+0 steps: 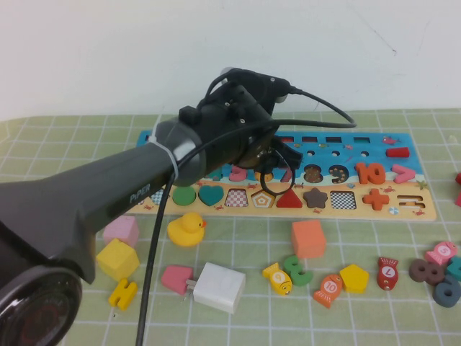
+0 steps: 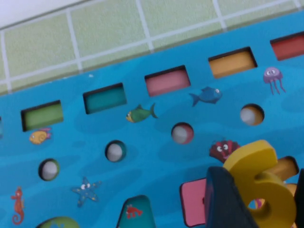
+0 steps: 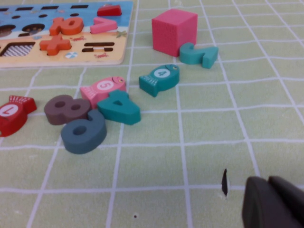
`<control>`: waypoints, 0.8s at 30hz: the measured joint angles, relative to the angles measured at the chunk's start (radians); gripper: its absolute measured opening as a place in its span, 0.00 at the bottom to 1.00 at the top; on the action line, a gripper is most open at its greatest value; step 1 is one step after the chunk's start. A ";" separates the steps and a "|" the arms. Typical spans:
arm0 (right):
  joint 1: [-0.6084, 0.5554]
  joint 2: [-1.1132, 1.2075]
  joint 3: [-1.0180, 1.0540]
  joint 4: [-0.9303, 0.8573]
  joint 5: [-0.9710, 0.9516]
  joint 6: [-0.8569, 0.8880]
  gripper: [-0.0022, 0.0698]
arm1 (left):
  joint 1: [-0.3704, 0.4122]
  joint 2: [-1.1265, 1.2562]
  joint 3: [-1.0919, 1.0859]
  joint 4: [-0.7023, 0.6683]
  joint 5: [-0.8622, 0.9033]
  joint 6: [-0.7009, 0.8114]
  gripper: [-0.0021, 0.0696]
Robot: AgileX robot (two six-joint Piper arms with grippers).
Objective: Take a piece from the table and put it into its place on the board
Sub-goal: Place the "number 6" into the hole of the number 6
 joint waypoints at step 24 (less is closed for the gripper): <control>0.000 0.000 0.000 0.000 0.000 0.000 0.03 | 0.000 0.019 0.000 -0.137 -0.016 0.060 0.40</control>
